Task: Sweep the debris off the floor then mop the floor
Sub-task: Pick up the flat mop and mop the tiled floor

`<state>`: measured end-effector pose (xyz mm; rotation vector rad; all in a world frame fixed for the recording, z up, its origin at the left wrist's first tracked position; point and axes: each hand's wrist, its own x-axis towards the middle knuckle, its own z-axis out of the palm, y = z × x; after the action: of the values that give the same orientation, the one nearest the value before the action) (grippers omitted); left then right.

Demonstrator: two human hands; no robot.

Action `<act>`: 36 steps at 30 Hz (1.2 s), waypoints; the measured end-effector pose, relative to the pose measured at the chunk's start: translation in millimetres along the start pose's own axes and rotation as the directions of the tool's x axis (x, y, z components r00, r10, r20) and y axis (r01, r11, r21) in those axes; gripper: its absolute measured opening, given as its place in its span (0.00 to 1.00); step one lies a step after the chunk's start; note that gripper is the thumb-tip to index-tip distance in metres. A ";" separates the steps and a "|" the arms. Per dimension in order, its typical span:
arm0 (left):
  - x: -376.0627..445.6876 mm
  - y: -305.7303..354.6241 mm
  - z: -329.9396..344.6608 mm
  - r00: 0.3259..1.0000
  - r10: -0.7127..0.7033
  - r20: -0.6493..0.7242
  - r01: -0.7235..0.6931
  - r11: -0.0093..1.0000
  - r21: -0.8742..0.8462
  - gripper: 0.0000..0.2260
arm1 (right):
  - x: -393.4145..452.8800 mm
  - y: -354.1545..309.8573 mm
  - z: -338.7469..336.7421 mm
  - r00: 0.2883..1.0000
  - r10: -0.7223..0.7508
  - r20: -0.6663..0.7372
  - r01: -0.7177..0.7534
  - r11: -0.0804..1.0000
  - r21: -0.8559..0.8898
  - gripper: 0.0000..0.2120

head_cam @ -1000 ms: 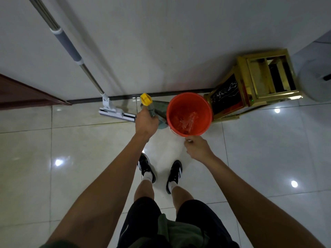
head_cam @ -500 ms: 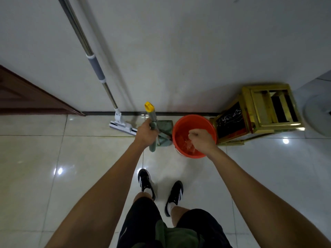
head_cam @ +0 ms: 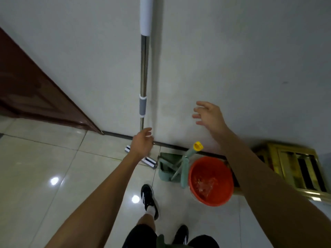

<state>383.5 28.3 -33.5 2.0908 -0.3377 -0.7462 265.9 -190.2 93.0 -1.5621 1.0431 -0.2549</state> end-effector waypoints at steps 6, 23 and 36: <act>69.4 29.0 -69.0 0.993 0.077 -0.086 -0.078 0.997 -0.010 0.20 | 34.6 -80.6 75.9 0.990 -0.100 0.097 0.119 0.971 -0.209 0.17; 123.5 61.8 -84.7 0.977 0.185 0.103 -0.196 0.974 0.116 0.07 | 45.0 -122.9 171.1 0.932 -0.345 0.114 0.363 0.869 -0.335 0.11; -19.1 30.0 -102.5 0.974 0.060 -0.219 -0.049 0.997 0.058 0.09 | -69.9 -101.2 183.0 0.751 -0.446 0.487 0.608 0.755 -0.247 0.10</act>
<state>433.0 86.3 43.8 2.1794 -0.2929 -0.4713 395.5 -22.5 154.1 -2.1641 0.2930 -0.1052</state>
